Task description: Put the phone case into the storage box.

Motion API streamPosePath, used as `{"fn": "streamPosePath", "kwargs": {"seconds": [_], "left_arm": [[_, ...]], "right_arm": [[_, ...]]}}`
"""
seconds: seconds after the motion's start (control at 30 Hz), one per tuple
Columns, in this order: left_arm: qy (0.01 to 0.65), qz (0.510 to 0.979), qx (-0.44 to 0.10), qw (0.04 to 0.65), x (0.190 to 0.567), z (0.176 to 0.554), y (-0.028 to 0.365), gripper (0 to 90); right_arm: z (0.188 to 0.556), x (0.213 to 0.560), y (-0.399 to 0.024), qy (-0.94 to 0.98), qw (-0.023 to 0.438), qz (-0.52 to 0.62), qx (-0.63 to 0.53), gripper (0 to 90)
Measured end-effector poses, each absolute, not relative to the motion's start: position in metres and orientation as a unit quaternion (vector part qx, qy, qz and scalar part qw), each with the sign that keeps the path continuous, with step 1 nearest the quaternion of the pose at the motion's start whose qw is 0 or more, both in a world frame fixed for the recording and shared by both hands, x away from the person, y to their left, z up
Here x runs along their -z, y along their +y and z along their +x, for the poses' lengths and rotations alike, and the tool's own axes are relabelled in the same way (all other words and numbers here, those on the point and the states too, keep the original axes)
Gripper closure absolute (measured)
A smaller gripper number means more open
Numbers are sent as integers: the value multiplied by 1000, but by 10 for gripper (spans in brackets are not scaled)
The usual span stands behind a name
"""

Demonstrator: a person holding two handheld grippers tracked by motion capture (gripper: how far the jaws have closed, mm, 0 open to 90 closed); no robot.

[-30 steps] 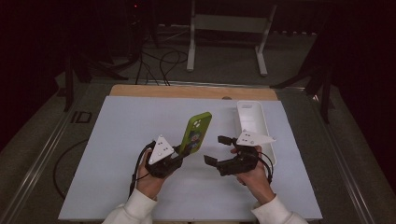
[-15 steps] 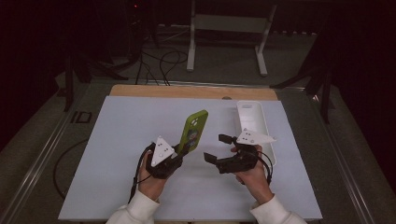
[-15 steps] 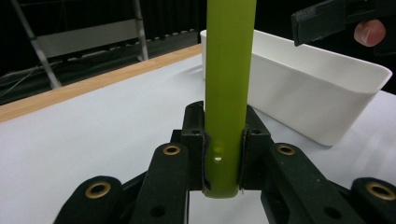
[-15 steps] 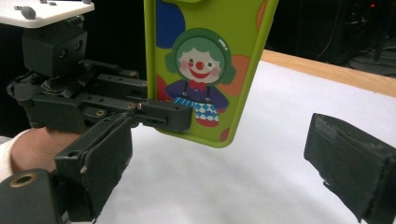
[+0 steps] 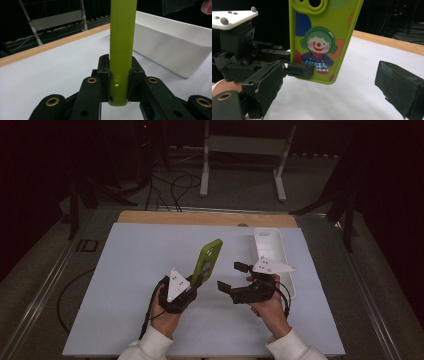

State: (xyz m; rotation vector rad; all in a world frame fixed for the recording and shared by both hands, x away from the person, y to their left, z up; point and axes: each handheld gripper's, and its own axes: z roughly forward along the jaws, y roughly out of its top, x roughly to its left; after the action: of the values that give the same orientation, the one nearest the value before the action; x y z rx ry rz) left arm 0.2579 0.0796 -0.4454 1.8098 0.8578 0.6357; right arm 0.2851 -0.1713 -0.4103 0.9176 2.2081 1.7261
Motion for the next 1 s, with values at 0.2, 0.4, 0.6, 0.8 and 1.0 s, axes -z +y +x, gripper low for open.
{"fn": "streamPosePath", "kwargs": {"seconds": [0.2, 0.4, 0.6, 0.8, 1.0], "left_arm": [[359, 746, -268, 492, 446, 257, 79, 774], [359, 747, -272, 489, 448, 256, 78, 774], [357, 749, -276, 485, 449, 255, 75, 774], [359, 748, -278, 484, 449, 254, 74, 774], [357, 749, -283, 482, 450, 254, 73, 774]], "right_arm": [[286, 408, -170, 741, 102, 312, -586, 78], [289, 404, -169, 732, 105, 321, -592, 78], [290, 399, -166, 726, 110, 324, -596, 78], [292, 397, -161, 725, 112, 324, -597, 78], [294, 394, -158, 723, 110, 329, -597, 78]]}}
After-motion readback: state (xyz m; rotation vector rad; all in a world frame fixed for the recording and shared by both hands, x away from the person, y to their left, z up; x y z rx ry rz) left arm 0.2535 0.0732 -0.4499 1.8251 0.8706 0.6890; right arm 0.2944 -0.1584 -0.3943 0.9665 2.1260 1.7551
